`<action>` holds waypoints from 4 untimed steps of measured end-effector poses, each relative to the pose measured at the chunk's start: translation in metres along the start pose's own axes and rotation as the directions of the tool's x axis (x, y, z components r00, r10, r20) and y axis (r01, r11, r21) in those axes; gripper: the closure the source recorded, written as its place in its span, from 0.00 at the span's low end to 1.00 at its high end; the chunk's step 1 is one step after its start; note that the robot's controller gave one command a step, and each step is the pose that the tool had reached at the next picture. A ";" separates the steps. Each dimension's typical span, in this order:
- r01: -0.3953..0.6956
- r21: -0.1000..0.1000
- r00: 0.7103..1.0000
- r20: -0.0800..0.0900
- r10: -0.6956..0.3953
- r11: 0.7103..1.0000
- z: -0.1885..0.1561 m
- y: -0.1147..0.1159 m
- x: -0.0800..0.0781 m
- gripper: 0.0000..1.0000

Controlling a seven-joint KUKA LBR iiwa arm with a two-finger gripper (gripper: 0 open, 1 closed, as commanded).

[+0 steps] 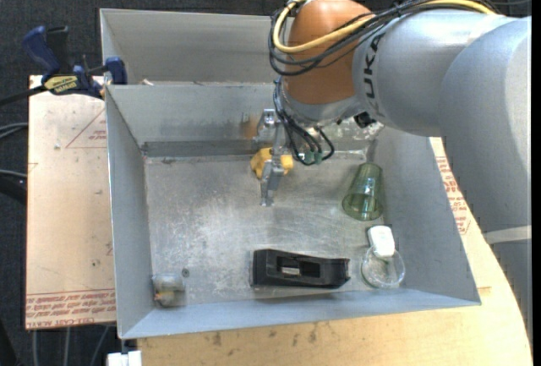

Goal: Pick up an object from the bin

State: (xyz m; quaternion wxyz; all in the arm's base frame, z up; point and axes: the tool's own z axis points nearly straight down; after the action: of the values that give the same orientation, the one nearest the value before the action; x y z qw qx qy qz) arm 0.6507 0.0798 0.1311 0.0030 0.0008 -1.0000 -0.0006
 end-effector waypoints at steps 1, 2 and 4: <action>-0.001 0.000 1.000 0.008 0.001 1.000 -0.005 0.000 -0.002 0.00; -0.015 -0.002 1.000 0.008 0.015 1.000 0.000 -0.044 -0.001 0.00; -0.064 -0.002 0.998 0.018 0.064 0.998 0.052 -0.042 -0.006 1.00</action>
Offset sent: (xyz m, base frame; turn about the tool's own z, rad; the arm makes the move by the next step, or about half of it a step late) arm 0.0000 -0.0654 -0.0019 0.0227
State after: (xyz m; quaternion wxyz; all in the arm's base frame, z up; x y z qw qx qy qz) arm 0.6563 0.0383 0.0787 -0.0061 -0.0311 -0.9995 -0.0010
